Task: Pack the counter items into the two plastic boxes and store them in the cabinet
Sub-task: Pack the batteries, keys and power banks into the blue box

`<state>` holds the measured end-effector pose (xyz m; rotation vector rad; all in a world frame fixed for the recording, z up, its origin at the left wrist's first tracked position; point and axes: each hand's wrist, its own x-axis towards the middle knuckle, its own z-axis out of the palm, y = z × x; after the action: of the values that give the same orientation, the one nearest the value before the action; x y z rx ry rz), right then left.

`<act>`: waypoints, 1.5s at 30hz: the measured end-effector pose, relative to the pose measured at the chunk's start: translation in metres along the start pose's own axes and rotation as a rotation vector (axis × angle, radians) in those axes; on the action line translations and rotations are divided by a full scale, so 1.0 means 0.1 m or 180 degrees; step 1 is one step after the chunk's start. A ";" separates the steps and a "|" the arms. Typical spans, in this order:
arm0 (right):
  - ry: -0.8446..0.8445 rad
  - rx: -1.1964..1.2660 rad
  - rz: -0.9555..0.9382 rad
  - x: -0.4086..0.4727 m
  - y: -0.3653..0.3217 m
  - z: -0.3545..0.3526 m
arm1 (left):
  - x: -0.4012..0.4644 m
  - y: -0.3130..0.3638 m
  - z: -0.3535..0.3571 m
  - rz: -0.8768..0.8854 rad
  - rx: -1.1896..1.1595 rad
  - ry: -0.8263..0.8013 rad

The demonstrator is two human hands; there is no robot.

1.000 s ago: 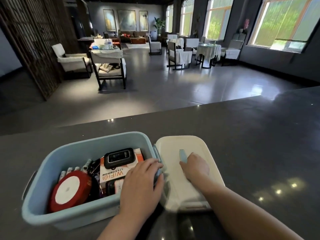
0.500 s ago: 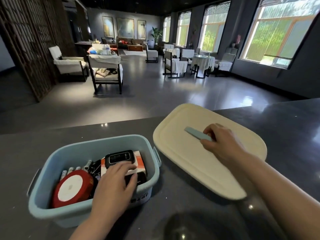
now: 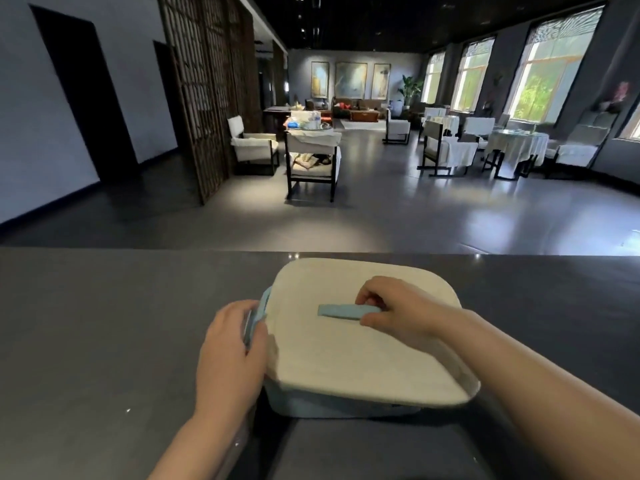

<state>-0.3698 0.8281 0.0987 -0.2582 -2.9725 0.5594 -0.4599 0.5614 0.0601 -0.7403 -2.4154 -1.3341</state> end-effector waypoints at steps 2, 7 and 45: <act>-0.0108 0.0068 -0.0045 0.13 -0.10 0.18 | -0.01 -0.07 -0.04 0.0050 0.0172 -0.0246; -0.0106 0.0211 -0.0033 0.32 -0.13 0.28 | -0.04 -0.08 0.09 0.0287 0.0441 -0.0746; 0.2229 0.1607 0.2585 -0.52 0.27 0.56 | 0.24 0.25 1.06 0.0889 0.1538 -0.1997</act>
<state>-0.3221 0.8238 0.0328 -1.2976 -1.8889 0.9940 -0.4653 0.6691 0.0329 -1.4323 -2.7725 -0.4041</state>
